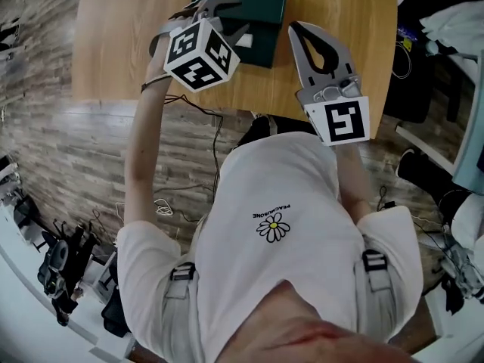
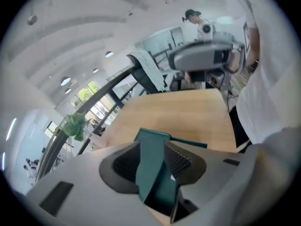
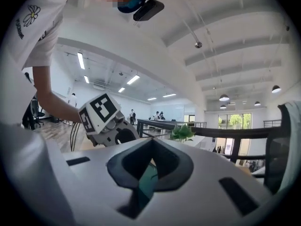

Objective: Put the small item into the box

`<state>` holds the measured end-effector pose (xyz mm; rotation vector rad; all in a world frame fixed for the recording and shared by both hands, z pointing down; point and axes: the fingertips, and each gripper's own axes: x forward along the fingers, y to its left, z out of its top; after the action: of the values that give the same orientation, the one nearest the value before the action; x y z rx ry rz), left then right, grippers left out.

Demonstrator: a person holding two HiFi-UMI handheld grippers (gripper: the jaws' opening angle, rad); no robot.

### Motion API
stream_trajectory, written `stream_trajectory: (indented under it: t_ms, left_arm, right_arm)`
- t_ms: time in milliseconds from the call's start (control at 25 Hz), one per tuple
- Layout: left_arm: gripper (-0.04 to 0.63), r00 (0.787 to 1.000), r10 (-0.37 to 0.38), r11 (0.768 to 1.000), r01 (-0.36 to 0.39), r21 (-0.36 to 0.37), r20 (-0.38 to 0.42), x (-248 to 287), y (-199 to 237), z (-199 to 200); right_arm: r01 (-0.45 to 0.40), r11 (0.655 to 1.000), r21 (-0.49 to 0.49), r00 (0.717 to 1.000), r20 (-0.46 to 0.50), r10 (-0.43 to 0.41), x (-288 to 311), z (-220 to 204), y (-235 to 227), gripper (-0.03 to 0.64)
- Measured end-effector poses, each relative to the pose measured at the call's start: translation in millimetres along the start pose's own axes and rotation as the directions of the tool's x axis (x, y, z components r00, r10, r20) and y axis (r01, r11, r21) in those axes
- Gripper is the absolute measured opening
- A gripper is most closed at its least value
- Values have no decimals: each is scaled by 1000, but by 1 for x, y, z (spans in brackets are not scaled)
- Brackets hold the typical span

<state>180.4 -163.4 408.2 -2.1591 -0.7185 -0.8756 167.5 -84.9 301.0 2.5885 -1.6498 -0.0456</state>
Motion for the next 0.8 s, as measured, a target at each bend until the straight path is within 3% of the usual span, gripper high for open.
stream_trajectory:
  t_ms: [80,160,240,320,440,560,640,720,800]
  left_arm:
    - [149,991,88,991,-77,-105,100,-27,17,14]
    - [112,963,202,967,-167,-190,178,-57,29,22]
    - [71,915,327,926,-259,-277,238,-85,39,29]
    - [26,849,442,867,-323,-379,288,-110,46,36]
    - [16,733,588,750,-336,-570,343,-144,51,32]
    - [15,595,733,571,-275,-774,330,-175,54,6]
    - [15,510,814,456,-263,-850,278,-194,55,-12]
    - [15,458,859,372,-251,-893,229,-203,49,-25]
    - [15,439,877,319,-227,-920,196,-205,40,-32]
  right_arm:
    - [-2,1000,-17,999,39,3,9,15,2,6]
    - [-7,1000,-23,998,70,8,15,27,7,6]
    - [-16,1000,-27,996,90,18,20,35,11,6]
    - [-27,999,-36,994,102,30,23,42,16,6]
    - [-45,998,-49,992,113,50,27,49,27,6]
    - [-59,997,-47,992,112,64,29,51,37,6]
    - [-56,997,-46,992,107,60,31,49,40,6]
    - [-52,997,-57,994,95,57,33,45,41,6]
    - [-68,996,-51,994,83,72,34,42,46,6]
